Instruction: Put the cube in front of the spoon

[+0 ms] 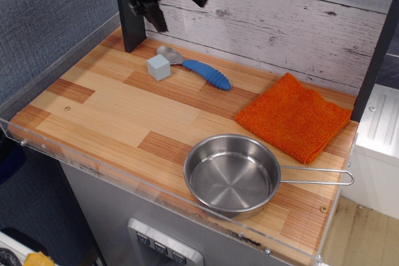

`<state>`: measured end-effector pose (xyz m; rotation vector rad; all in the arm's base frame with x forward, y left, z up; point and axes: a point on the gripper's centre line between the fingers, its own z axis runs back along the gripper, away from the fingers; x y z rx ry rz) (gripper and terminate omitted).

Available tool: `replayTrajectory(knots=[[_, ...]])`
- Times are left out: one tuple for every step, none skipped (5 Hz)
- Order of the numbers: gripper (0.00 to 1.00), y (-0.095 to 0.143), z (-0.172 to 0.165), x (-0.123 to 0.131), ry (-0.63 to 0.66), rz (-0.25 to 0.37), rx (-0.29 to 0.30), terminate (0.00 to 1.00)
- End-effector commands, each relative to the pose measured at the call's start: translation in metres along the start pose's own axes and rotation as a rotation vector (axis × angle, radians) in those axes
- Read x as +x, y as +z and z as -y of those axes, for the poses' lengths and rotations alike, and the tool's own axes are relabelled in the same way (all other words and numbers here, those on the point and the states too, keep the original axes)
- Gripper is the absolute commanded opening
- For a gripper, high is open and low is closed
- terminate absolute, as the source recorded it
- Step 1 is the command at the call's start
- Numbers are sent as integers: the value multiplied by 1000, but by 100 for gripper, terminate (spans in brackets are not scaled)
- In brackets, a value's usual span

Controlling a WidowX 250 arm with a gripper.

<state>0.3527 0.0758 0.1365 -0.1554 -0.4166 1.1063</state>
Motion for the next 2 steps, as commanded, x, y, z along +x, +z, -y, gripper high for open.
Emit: replayTrajectory(knots=[[100,18,-2,-1,8,30,-35,0],[100,18,-2,-1,8,30,-35,100]])
